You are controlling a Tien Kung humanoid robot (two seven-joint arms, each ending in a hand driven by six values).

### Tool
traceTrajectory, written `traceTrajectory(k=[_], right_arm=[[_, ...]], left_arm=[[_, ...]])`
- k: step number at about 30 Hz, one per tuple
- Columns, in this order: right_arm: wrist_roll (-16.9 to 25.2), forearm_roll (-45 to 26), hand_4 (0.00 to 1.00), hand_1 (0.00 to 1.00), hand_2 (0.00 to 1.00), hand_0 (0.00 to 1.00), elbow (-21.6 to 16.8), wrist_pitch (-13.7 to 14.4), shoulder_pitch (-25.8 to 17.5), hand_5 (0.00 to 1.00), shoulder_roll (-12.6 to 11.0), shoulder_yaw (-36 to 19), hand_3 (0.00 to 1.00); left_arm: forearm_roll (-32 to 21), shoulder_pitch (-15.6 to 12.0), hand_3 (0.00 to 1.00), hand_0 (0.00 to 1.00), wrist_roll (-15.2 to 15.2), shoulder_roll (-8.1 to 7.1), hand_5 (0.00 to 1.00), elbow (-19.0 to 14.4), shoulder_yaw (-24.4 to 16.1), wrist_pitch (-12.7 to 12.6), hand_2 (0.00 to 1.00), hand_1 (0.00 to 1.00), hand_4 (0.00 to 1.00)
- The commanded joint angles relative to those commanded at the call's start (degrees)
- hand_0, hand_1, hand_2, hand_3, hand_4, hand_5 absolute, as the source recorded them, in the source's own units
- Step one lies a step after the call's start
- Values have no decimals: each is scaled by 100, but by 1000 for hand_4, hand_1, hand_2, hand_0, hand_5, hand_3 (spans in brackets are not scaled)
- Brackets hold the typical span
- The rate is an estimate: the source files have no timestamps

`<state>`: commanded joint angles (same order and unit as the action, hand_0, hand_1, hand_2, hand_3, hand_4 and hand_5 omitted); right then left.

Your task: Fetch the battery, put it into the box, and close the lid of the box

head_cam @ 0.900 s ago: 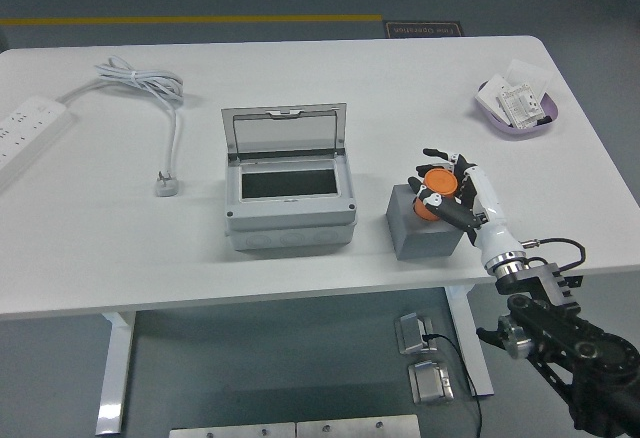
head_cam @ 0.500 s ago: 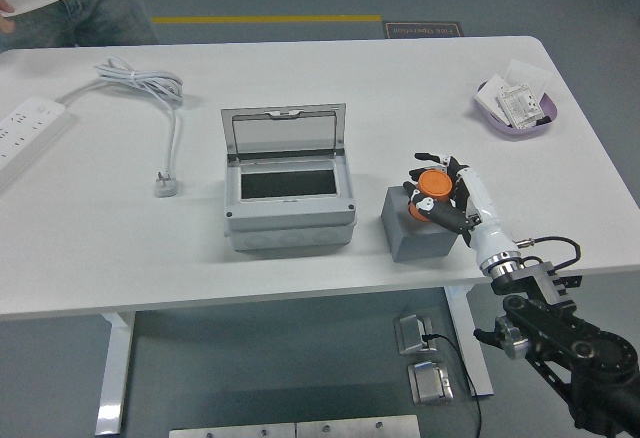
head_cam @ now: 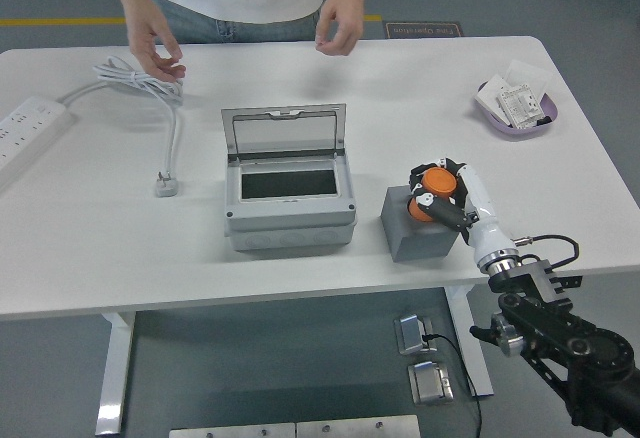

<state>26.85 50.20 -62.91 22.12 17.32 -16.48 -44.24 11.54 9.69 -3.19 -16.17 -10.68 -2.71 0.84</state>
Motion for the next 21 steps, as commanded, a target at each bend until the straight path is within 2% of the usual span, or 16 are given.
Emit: traceTrajectory(k=[4, 5, 10, 11, 21], right_arm=[[-14, 23, 275, 332, 323, 258, 3, 52, 19, 158, 9, -5, 357], [-15, 25, 169, 318, 288, 255, 3, 56, 22, 78, 10, -5, 356], [32, -25, 169, 318, 288, 255, 11, 62, 41, 78, 18, -8, 356], [43, -35, 151, 315, 248, 255, 11, 65, 45, 2, 19, -11, 356], [130, -82, 123, 307, 241, 237, -48, 108, 119, 2, 36, -107, 356]], left_arm=[[-54, 8, 664, 717, 19, -2, 307, -3, 50, 1, 674, 744, 576], [-63, 9, 662, 717, 22, -3, 307, -3, 57, 1, 675, 744, 575], [-90, 12, 662, 717, 30, -10, 307, -2, 71, 2, 675, 744, 575], [-92, 12, 662, 717, 31, -11, 309, -2, 71, 2, 677, 745, 577], [-51, 19, 665, 719, 31, -12, 299, -2, 34, -11, 683, 745, 575]])
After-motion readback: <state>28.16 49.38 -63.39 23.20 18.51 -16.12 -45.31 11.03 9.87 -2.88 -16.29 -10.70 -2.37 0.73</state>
